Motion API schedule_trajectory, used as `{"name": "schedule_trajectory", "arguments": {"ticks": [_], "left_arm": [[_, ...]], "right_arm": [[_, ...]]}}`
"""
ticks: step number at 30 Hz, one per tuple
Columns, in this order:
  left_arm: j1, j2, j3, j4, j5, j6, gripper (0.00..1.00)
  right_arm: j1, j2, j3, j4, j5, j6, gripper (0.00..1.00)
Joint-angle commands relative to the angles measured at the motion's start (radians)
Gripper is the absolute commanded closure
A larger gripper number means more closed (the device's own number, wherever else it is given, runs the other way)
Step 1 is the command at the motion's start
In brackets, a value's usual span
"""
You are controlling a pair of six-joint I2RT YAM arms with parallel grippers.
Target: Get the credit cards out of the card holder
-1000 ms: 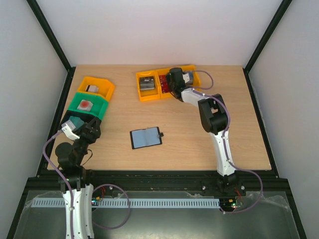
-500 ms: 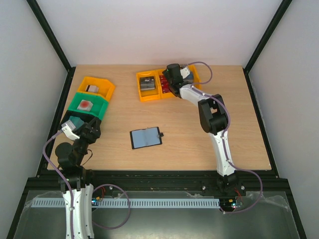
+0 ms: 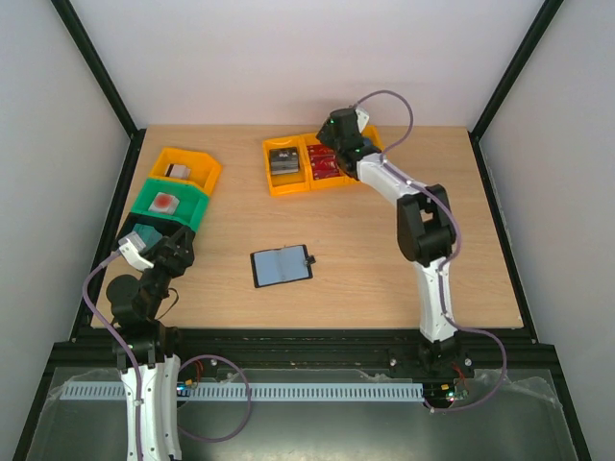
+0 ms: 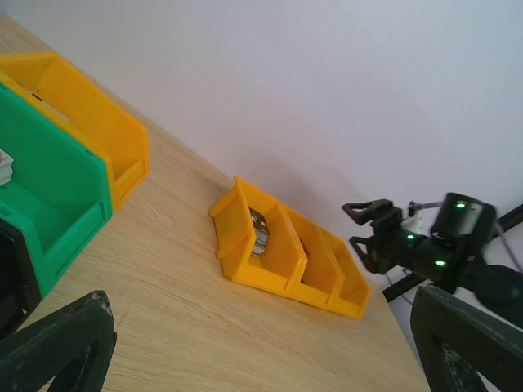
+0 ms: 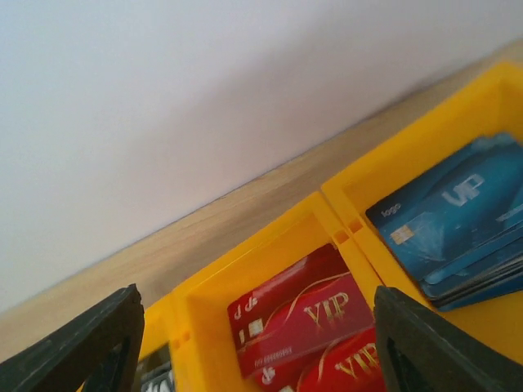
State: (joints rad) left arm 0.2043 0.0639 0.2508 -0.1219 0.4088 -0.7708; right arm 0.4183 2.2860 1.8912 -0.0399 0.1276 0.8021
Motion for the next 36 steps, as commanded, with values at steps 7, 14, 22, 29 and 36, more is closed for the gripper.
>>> {"name": "schedule_trajectory", "arguments": {"ticks": [7, 14, 22, 29, 36], "left_arm": [[0.009, 0.035, 0.057, 0.047, 0.009, 0.083, 0.00], [0.005, 0.268, 0.175, 0.139, 0.019, 0.359, 0.00], [-0.063, 0.602, 0.304, 0.114, -0.154, 0.855, 0.01], [-0.068, 0.842, 0.434, 0.009, -0.198, 1.051, 0.00], [-0.067, 0.865, 0.274, 0.331, -0.178, 0.884, 0.01]], "right_arm": [[-0.067, -0.643, -0.517, 0.111, 0.048, -0.422, 0.01], [-0.226, -1.125, -1.066, 0.382, 0.198, -0.494, 0.01], [-0.267, -1.338, -1.520, 0.729, 0.397, -0.639, 0.01], [-0.321, -1.265, -1.732, 1.003, 0.283, -0.595, 0.01], [-0.340, -1.050, -1.833, 1.333, 0.211, -0.604, 0.01]]}}
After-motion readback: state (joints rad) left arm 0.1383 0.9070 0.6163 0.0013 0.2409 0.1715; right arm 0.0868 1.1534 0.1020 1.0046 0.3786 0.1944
